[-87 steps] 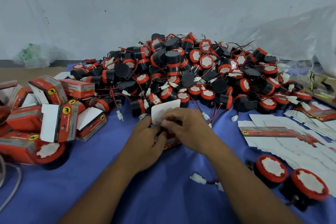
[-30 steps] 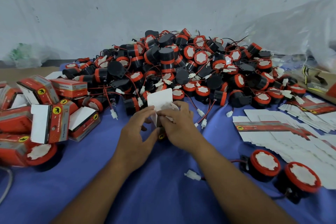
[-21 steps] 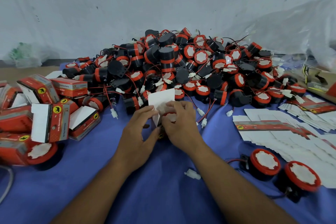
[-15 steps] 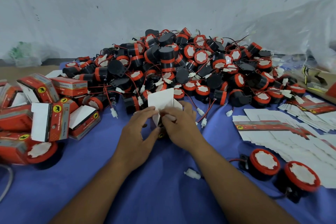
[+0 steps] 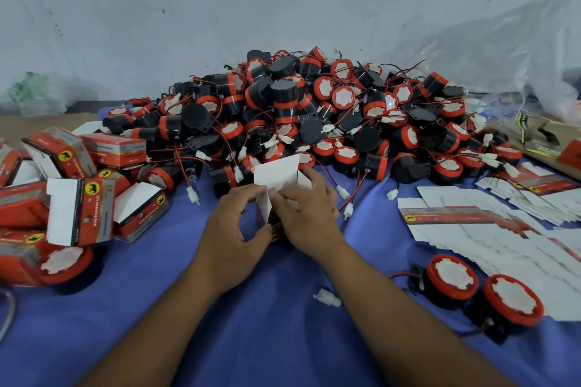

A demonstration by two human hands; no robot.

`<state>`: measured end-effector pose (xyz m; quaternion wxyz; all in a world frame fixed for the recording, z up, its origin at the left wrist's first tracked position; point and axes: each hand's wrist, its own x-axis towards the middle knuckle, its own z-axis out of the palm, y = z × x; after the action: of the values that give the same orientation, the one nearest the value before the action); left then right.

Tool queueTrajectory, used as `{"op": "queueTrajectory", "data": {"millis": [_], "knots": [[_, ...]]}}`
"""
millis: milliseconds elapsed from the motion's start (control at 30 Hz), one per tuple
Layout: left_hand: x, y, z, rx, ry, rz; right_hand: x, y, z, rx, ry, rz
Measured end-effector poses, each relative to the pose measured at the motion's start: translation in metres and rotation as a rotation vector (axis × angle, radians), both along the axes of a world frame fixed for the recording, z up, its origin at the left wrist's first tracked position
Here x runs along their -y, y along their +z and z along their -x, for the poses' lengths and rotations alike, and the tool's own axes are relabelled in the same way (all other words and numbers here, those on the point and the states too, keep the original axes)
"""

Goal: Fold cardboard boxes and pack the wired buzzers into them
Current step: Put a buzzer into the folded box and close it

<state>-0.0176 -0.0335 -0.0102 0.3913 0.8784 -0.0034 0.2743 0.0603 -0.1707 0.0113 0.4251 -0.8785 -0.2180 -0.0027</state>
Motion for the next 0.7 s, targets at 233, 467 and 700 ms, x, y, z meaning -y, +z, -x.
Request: {"op": "queueTrajectory", "data": {"millis": [233,467,700], "knots": [[0.001,-0.002,0.002,-0.013,0.002,0.019,0.002,-0.001,-0.001,-0.059,0.055,-0.114],[-0.003,-0.005,-0.001,0.009,0.018,0.042,-0.001,-0.005,-0.006,-0.005,0.184,-0.025],[-0.004,-0.003,-0.006,-0.003,0.043,-0.161,0.010,-0.004,-0.013,-0.156,0.350,-0.328]]}}
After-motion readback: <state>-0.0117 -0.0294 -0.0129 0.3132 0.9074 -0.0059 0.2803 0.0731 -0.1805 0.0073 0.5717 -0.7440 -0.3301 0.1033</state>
